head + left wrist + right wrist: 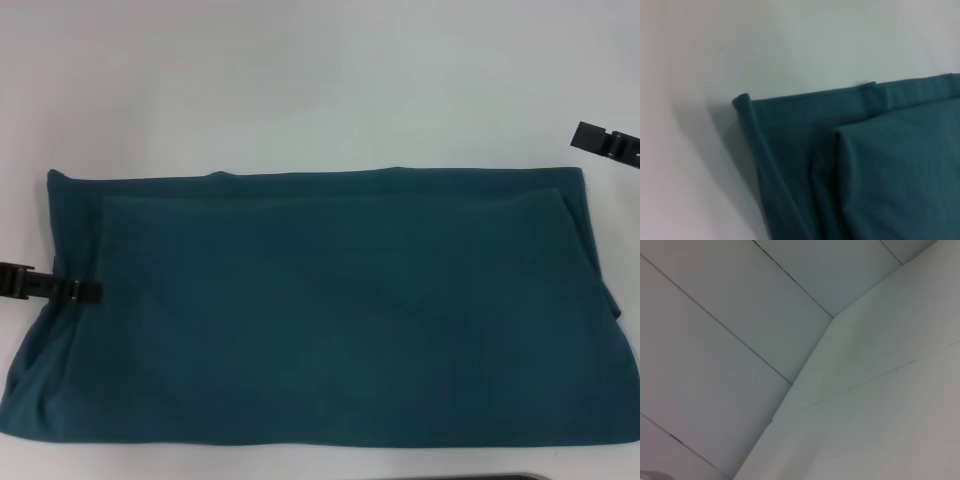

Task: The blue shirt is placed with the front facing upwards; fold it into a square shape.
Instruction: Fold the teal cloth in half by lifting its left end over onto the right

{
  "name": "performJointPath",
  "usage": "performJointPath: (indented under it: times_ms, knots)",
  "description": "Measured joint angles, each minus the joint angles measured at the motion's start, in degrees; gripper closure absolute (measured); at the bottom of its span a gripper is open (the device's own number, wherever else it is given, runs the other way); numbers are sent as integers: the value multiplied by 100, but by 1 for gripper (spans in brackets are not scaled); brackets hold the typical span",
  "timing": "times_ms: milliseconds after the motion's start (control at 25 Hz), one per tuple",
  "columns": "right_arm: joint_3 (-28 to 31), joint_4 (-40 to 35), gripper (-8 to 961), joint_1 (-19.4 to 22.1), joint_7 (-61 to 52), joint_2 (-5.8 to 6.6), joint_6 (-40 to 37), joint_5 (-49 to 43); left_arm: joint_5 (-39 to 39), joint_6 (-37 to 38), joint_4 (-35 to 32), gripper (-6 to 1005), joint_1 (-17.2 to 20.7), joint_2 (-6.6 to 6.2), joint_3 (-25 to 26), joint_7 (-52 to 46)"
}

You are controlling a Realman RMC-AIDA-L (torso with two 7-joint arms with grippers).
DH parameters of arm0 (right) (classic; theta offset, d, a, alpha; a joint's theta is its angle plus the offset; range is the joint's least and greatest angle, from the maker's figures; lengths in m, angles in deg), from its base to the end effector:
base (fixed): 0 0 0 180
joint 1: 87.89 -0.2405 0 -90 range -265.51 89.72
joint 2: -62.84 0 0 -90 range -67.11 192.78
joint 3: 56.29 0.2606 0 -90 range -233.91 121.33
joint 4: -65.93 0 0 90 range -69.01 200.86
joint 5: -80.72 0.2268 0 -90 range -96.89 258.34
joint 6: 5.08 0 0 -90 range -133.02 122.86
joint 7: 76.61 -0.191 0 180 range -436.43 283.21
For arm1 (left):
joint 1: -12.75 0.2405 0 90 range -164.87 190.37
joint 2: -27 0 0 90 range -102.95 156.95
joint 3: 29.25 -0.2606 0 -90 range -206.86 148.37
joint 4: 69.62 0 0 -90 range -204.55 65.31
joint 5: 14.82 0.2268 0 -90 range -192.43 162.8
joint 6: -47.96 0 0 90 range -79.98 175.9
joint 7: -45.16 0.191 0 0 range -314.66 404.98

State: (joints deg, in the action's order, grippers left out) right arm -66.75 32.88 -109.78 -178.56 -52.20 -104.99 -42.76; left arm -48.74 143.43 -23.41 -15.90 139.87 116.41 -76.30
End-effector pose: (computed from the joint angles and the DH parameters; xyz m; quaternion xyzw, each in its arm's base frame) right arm 0.3406 0.3068 0.0283 -0.7672 0.5058 0.3645 0.1506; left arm -0.3576 0.3218 0.0152 -0.8278 -0.5530 -0.0058 0.0945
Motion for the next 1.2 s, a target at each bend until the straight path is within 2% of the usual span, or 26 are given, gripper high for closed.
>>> performJointPath:
  times_ms: [200,600,1200]
  knots:
    - [0,-6,69,1,0,1,2,0,8,38,45,142,-37,31,-3,4]
    - [0,-9,70,1,0,9,-6,23,141,43,156,144,12,-42,23,-51]
    - [0,-9,70,1,-6,12,-19,60,313,83,124,146,-34,-29,-21,-47]
